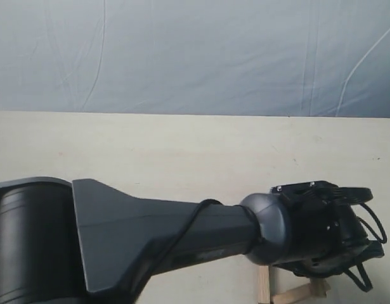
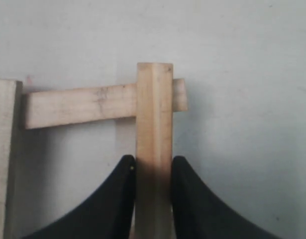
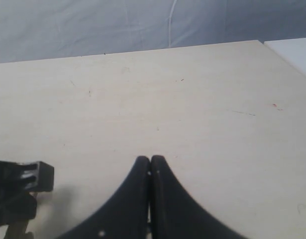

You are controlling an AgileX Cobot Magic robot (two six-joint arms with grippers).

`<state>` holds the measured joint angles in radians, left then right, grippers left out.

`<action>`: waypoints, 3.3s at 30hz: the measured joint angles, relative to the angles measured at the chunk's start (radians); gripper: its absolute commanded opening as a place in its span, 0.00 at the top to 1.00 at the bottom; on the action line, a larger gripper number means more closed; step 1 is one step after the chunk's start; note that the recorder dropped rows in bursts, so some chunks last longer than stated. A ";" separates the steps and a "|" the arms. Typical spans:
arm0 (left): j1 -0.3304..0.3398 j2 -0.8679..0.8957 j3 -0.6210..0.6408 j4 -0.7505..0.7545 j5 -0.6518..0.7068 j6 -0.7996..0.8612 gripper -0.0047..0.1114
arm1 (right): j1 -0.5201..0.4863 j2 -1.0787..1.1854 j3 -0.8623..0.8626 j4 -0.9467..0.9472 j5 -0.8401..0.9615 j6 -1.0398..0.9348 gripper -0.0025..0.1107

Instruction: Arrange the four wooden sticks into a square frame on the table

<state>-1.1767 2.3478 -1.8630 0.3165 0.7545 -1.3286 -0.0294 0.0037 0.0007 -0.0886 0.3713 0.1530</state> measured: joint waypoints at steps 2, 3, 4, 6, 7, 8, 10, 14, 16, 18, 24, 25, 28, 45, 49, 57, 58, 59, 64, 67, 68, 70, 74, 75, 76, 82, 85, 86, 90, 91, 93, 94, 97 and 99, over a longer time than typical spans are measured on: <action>0.008 -0.028 0.000 0.013 0.015 0.055 0.96 | 0.000 0.000 0.000 0.000 0.000 0.000 0.99; 0.018 -0.050 0.000 0.015 0.042 0.105 0.96 | 0.000 0.000 0.000 0.000 0.000 0.000 0.99; 0.027 -0.066 0.000 0.017 0.067 0.143 0.96 | 0.000 0.000 0.000 0.000 0.000 0.000 0.99; 0.058 -0.104 0.000 0.014 0.139 0.266 0.96 | 0.000 0.000 0.000 0.000 0.000 0.000 0.99; 0.073 -0.123 0.000 0.008 0.178 0.336 0.96 | 0.000 0.000 0.000 0.000 0.000 0.000 0.99; 0.090 -0.136 0.000 -0.004 0.208 0.394 0.96 | 0.000 0.000 0.000 0.000 0.000 0.000 0.99; 0.133 -0.164 0.000 -0.046 0.273 0.528 0.96 | 0.000 0.000 0.000 0.000 0.000 0.000 0.99; 0.228 -0.187 0.000 -0.102 0.340 0.699 0.96 | 0.000 0.000 0.000 0.000 0.000 0.000 0.99; 0.278 -0.179 0.000 -0.150 0.340 0.778 0.96 | 0.000 0.000 0.000 0.000 0.000 0.000 0.99; 0.315 -0.163 0.014 -0.165 0.321 0.800 0.96 | 0.000 0.000 0.000 0.000 0.000 0.000 0.99; 0.453 -0.126 0.135 -0.218 0.082 0.807 0.96 | 0.000 0.000 0.000 0.000 0.000 0.000 0.99; 0.464 -0.123 0.142 -0.223 0.068 0.807 0.96 | 0.000 0.000 0.000 0.000 0.000 0.000 0.99; 0.478 -0.096 0.158 -0.243 0.026 0.807 0.96 | 0.000 0.000 0.000 0.000 0.000 0.000 0.99; 0.478 -0.084 0.163 -0.257 -0.008 0.789 0.54 | 0.000 0.000 0.000 0.000 0.000 0.000 0.99; 0.478 -0.141 0.155 -0.237 -0.003 0.789 0.96 | 0.000 0.000 0.000 0.000 0.000 0.000 0.99; 0.674 -0.461 0.385 -0.135 0.130 0.858 0.96 | 0.000 0.000 0.000 0.000 0.000 0.000 0.99; 0.715 -0.538 0.467 -0.137 0.094 0.869 0.96 | 0.000 0.000 0.000 0.000 0.000 0.000 0.99; 0.746 -0.583 0.523 -0.155 0.068 0.886 0.96 | 0.000 0.000 0.000 0.000 0.000 0.000 0.99; 0.873 -0.958 0.879 -0.249 -0.210 0.962 0.96 | 0.000 0.000 0.000 0.000 0.000 0.000 0.99; 0.878 -1.164 1.051 -0.286 -0.347 0.964 0.96 | 0.000 0.000 0.000 0.000 0.000 0.000 0.99; 0.878 -1.258 1.129 -0.298 -0.405 0.964 0.96 | 0.000 0.000 0.000 0.000 0.000 0.000 0.99; 0.878 -1.401 1.243 -0.302 -0.480 0.964 0.96 | 0.000 0.000 0.000 0.000 0.000 0.000 0.99; 0.878 -1.575 1.342 -0.302 -0.528 0.964 0.96 | 0.000 0.000 0.000 0.000 0.000 0.000 0.99; 0.878 -1.609 1.357 -0.310 -0.532 0.964 0.96 | 0.000 0.000 0.000 0.000 0.000 0.000 0.99; 0.878 -1.634 1.366 -0.316 -0.533 0.964 0.96 | 0.000 0.000 0.000 0.000 0.000 0.000 0.99; 0.878 -1.759 1.380 -0.306 -0.533 0.967 0.96 | 0.000 0.000 0.000 0.000 0.000 0.000 0.99; 0.878 -1.765 1.380 -0.291 -0.533 0.967 0.96 | 0.000 0.000 0.000 0.000 0.000 0.000 0.99; 0.878 -1.766 1.380 -0.286 -0.533 0.967 0.96 | 0.000 0.000 0.000 0.000 0.000 0.000 0.99; 0.878 -1.770 1.380 -0.283 -0.533 0.967 0.96 | 0.000 0.000 0.000 0.000 0.000 0.000 0.99; 0.878 -1.770 1.380 -0.283 -0.533 0.967 0.96 | 0.000 0.000 0.000 0.000 0.000 0.000 0.99; 0.878 -1.770 1.380 -0.283 -0.533 0.967 0.96 | 0.000 0.000 0.000 0.000 0.000 0.000 0.99; 0.878 -1.770 1.380 -0.282 -0.533 0.967 0.96 | 0.000 0.000 0.000 0.000 0.000 0.000 0.99; 0.878 -1.770 1.380 -0.244 -0.533 0.969 0.96 | 0.000 0.000 0.000 0.000 0.000 0.000 0.99; 0.878 -1.770 1.382 -0.211 -0.533 0.969 0.96 | 0.000 0.000 0.000 0.000 0.000 0.000 0.99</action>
<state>-0.2988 0.5777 -0.4806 0.1059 0.2217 -0.3600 -0.0294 0.0037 0.0007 -0.0886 0.3713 0.1530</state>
